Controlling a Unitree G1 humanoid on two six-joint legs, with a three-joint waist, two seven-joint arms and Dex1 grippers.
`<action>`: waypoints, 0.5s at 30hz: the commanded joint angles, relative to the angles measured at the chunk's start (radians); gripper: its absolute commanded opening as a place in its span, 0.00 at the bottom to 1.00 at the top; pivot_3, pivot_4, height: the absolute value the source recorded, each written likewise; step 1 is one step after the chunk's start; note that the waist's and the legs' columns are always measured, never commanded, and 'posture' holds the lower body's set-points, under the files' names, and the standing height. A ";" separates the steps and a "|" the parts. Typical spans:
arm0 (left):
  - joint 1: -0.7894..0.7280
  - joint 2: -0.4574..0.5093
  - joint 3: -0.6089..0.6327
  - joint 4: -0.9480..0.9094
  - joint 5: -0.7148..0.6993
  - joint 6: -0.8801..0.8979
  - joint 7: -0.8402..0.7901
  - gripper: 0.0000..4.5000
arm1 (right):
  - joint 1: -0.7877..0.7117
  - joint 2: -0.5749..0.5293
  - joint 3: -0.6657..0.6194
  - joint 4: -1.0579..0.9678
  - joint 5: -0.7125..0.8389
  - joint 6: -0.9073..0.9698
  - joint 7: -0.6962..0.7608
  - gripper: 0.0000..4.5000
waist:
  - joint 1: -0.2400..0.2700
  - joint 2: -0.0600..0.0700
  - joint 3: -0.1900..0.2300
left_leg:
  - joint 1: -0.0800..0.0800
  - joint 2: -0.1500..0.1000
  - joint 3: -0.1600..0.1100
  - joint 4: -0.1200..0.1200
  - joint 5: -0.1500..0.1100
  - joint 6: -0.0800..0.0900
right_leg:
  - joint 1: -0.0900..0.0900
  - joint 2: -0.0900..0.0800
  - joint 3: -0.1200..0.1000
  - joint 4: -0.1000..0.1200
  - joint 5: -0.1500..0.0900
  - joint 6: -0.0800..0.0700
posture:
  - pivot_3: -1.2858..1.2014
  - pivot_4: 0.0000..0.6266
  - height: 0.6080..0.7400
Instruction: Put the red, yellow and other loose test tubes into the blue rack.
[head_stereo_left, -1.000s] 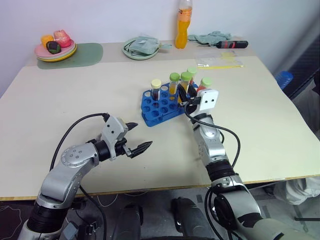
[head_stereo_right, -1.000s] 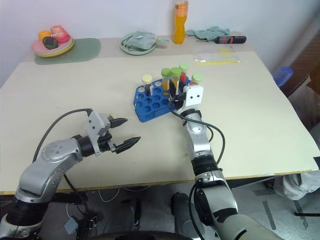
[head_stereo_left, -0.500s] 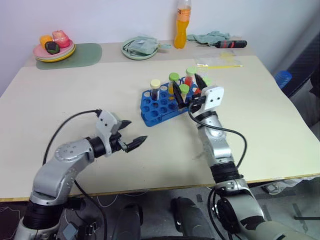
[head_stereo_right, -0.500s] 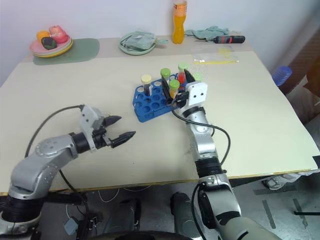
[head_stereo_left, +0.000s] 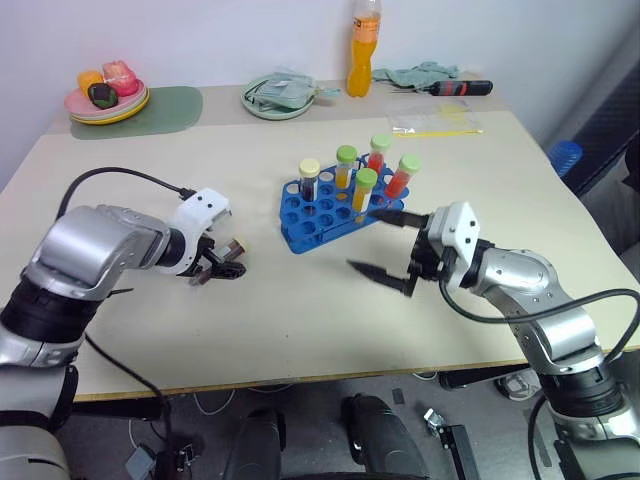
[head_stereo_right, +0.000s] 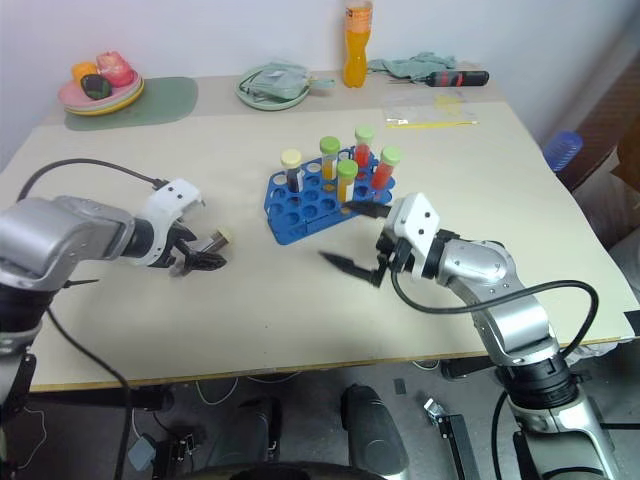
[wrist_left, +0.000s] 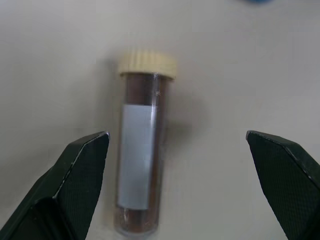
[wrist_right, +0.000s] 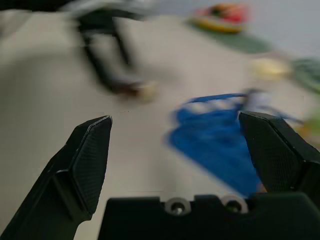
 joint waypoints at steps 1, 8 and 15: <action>-0.066 0.005 -0.105 0.103 0.096 -0.072 -0.052 1.00 | 0.002 -0.009 0.012 -0.059 0.015 0.018 0.027 0.99 | 0.000 0.000 0.000 | 0.000 0.000 0.000 0.000 0.000 0.000 | 0.000 0.000 0.000 0.000 0.000 0.000 | 0.52 0.24 1.00; -0.116 -0.008 -0.194 0.187 0.172 -0.149 -0.168 0.95 | 0.019 0.009 0.033 -0.084 -0.011 0.026 0.023 1.00 | 0.012 0.000 0.000 | -0.002 0.000 0.000 0.001 0.000 0.000 | -0.001 -0.001 0.000 -0.001 0.000 0.000 | 0.52 0.24 1.00; -0.106 0.025 -0.212 0.171 0.228 -0.172 -0.255 0.25 | 0.016 0.026 0.051 -0.084 -0.032 0.018 0.013 1.00 | 0.019 0.000 0.000 | -0.001 0.000 0.000 0.001 0.000 0.000 | -0.001 0.000 0.000 0.000 0.000 0.000 | 0.52 0.24 1.00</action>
